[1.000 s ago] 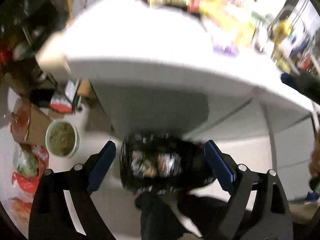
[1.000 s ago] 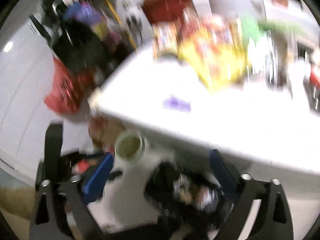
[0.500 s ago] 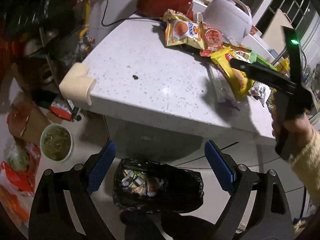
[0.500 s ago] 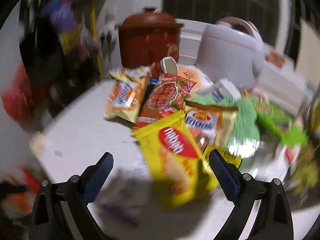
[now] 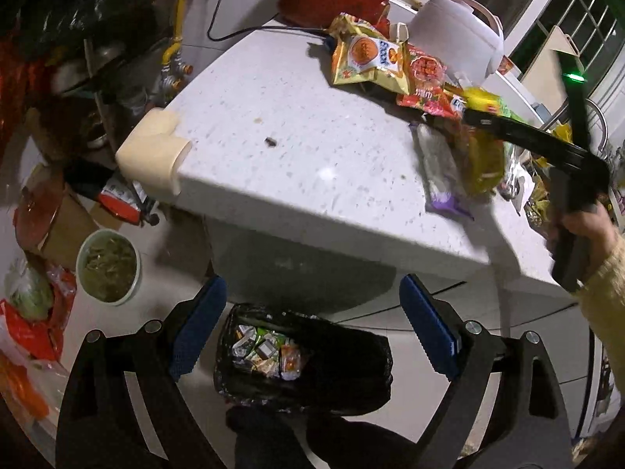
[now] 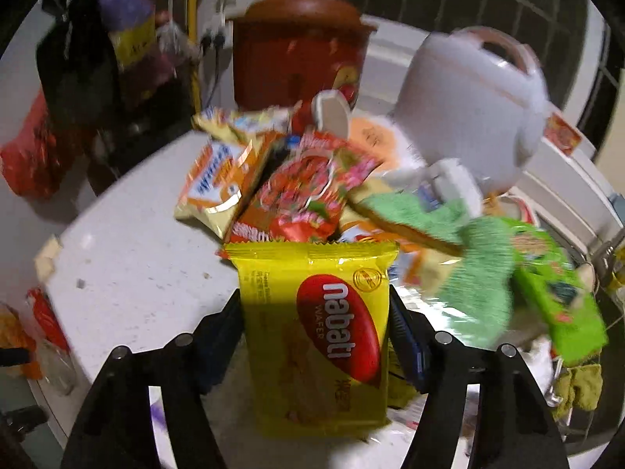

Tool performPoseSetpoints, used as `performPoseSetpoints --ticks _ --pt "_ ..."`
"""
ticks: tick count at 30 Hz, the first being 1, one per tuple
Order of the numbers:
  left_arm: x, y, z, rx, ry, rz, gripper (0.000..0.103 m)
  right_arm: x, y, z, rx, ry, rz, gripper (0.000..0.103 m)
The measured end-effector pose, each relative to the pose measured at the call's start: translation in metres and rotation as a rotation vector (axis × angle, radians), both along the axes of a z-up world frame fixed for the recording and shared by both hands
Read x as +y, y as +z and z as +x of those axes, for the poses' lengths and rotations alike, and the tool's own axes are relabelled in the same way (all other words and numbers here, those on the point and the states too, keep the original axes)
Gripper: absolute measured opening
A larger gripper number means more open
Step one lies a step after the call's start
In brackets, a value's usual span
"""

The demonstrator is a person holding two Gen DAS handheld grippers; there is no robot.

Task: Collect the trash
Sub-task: 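Grasp the yellow Nabati wafer pack with the right tool while the left tool grasps the Enaak noodle pack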

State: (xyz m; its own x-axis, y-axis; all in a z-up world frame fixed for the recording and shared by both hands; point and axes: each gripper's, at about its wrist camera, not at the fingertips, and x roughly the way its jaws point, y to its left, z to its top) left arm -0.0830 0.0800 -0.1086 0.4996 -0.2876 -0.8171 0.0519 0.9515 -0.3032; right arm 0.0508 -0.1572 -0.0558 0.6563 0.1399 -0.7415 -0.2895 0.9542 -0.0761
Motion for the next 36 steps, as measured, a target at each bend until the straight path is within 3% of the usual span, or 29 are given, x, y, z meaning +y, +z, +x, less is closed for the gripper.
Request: performPoseSetpoints --ticks 3,6,9,13,15,18,23,25,28,29,31,33,36 --pt "-0.01 0.009 0.022 -0.04 -0.011 0.009 0.088 -0.021 0.028 -0.028 -0.05 -0.029 0.071 0.068" --pt "-0.021 0.025 0.07 -0.107 -0.021 -0.02 0.088 -0.037 0.042 -0.049 -0.063 -0.055 0.134 0.068" --pt "-0.033 0.04 0.129 -0.159 -0.062 -0.094 0.088 -0.052 0.043 -0.065 -0.045 -0.082 0.18 0.068" --pt "-0.051 0.046 0.193 -0.201 -0.136 -0.085 0.088 -0.058 0.035 -0.072 -0.019 -0.106 0.205 0.068" --pt "-0.055 0.041 0.214 -0.178 -0.143 -0.075 0.088 -0.059 0.031 -0.077 -0.005 -0.119 0.232 0.068" --pt "-0.053 0.016 0.247 -0.078 -0.108 -0.076 0.088 -0.061 0.026 -0.084 0.007 -0.128 0.249 0.068" --pt "-0.045 -0.006 0.264 -0.014 -0.052 -0.167 0.089 -0.06 0.019 -0.083 0.028 -0.135 0.266 0.068" --pt "-0.046 -0.006 0.261 -0.044 -0.04 -0.158 0.086 -0.06 0.016 -0.08 0.038 -0.136 0.274 0.068" --pt "-0.038 -0.004 0.253 -0.067 -0.055 -0.239 0.06 -0.056 0.016 -0.08 0.033 -0.125 0.281 0.068" --pt "-0.032 -0.003 0.25 -0.067 -0.051 -0.276 0.046 -0.055 0.017 -0.08 0.03 -0.121 0.282 0.068" --pt "-0.02 -0.003 0.243 -0.069 -0.047 -0.345 0.044 -0.054 0.018 -0.077 0.028 -0.112 0.293 0.068" --pt "-0.014 -0.004 0.235 -0.064 -0.054 -0.33 0.042 -0.052 0.018 -0.074 0.03 -0.108 0.3 0.068" --pt "-0.005 0.002 0.219 -0.082 -0.06 -0.381 0.041 -0.049 0.021 -0.071 0.022 -0.095 0.315 0.068"
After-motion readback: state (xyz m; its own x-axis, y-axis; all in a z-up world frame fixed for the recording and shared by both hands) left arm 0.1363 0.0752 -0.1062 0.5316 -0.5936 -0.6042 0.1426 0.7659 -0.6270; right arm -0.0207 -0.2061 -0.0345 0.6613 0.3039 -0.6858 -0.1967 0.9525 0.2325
